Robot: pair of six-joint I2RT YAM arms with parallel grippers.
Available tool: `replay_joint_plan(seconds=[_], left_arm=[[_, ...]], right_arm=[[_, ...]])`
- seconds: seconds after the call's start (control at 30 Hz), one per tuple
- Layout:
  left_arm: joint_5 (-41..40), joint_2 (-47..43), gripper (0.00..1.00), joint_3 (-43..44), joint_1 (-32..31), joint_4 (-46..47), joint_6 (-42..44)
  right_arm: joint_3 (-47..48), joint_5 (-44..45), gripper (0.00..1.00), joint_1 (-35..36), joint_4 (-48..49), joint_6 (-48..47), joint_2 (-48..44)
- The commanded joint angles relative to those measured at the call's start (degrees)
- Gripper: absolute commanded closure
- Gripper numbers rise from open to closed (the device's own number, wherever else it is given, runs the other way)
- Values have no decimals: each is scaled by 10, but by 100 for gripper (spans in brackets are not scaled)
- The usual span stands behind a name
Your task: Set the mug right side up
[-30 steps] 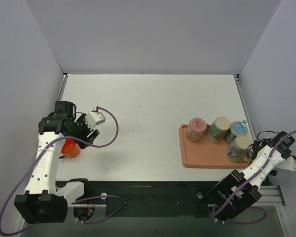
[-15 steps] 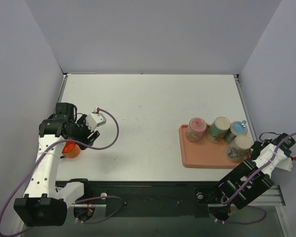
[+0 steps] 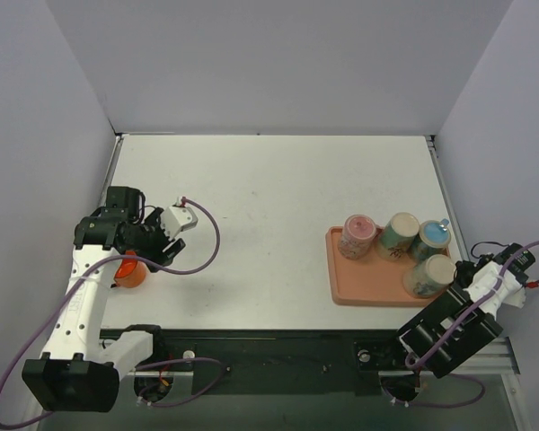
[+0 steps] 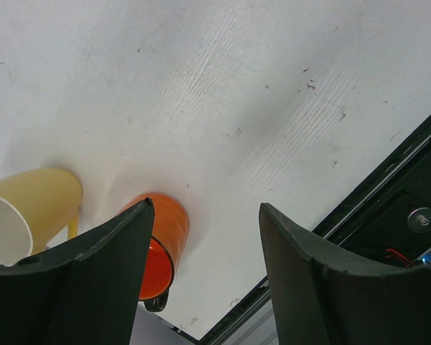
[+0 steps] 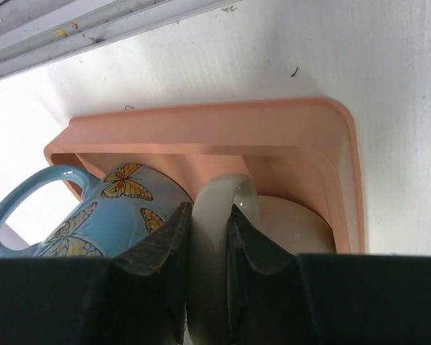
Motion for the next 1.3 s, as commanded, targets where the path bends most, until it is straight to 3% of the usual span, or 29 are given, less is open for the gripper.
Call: replay_joint_plan(seconds=[0.0,0.43,0.8,1.27], left_arm=[[4,-10,30,13,-5,15,-4],[4,-1,30,39,-22,16,-2],[10,11,30,67,-36,15,-5],[68,20,29,98,-45,9,-55]], right_arm=[[11,24,100,-5,-48,-46,-21],[38,8,100,18,-113,-74,-109],[74,12,100,80,-142,-93,-150],[101,31,100,213,-191,-137,-225]])
